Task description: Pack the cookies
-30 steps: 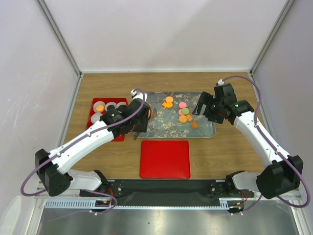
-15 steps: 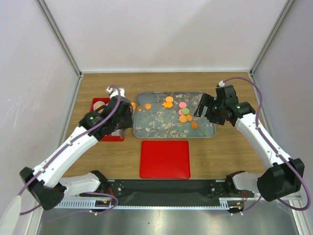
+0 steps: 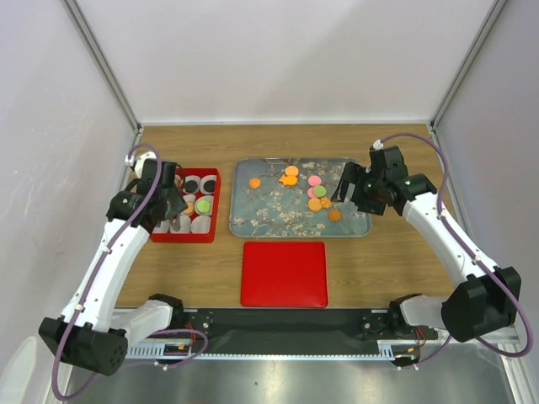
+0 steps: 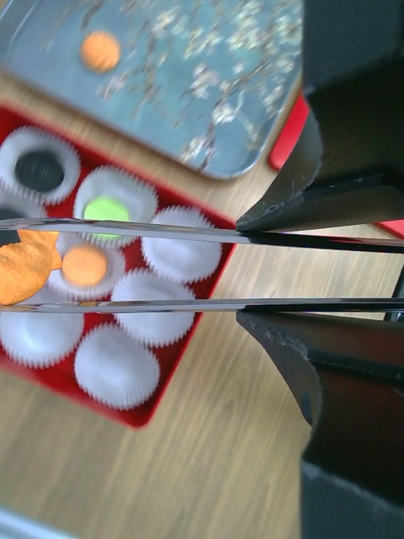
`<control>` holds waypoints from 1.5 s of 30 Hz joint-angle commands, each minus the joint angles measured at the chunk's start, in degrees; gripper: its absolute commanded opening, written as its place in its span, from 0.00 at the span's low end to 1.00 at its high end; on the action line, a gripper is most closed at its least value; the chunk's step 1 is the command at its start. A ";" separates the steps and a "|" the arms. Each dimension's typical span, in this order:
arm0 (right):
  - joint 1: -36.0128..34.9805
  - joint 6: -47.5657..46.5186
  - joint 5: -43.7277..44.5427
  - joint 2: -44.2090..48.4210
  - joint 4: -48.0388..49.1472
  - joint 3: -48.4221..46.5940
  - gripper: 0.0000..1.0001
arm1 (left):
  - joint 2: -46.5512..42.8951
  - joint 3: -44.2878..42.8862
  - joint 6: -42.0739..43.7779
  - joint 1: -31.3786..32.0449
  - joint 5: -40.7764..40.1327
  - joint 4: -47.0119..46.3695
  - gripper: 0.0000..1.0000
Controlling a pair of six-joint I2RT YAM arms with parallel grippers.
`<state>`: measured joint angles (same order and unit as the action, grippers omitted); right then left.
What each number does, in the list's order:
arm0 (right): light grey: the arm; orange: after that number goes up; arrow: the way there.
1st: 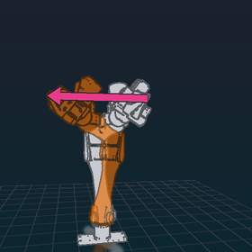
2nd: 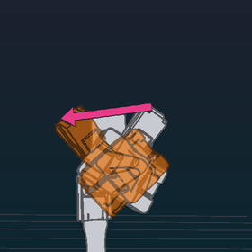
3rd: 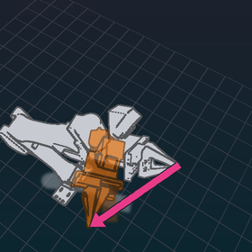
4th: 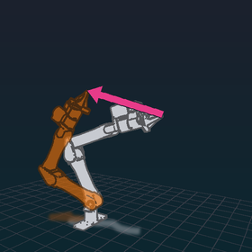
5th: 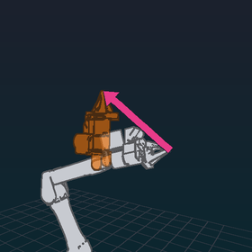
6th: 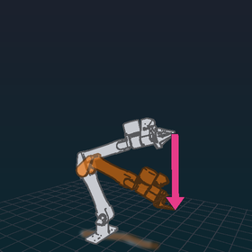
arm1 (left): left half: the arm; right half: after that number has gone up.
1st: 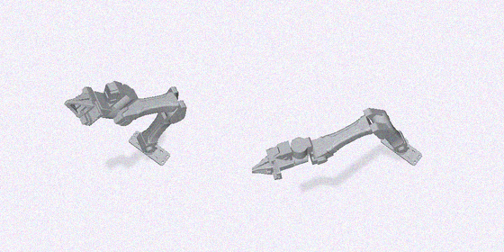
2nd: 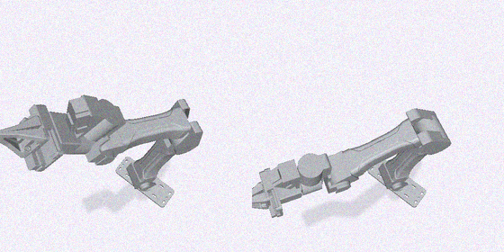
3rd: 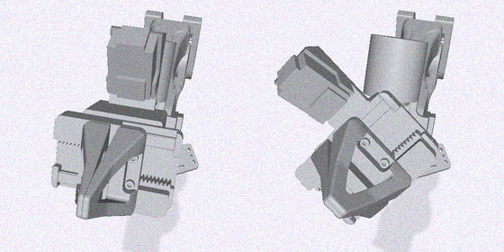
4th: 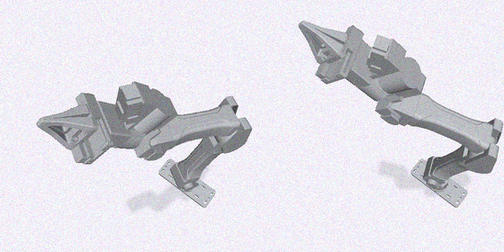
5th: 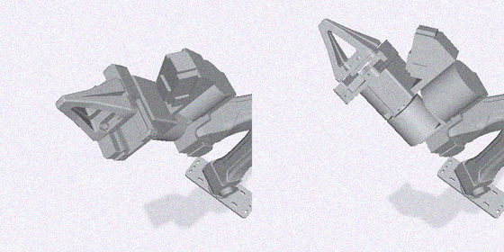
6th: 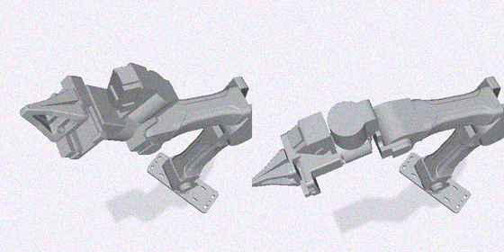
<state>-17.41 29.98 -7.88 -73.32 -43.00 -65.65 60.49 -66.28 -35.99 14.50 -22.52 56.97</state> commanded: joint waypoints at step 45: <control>-0.08 -1.50 -0.12 -4.20 0.82 -3.26 0.94 | 7.89 -2.00 4.44 -8.71 5.12 -5.39 0.55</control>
<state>-17.41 29.67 -8.40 -78.35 -41.87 -66.00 71.05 -63.35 -32.36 4.25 -18.24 51.64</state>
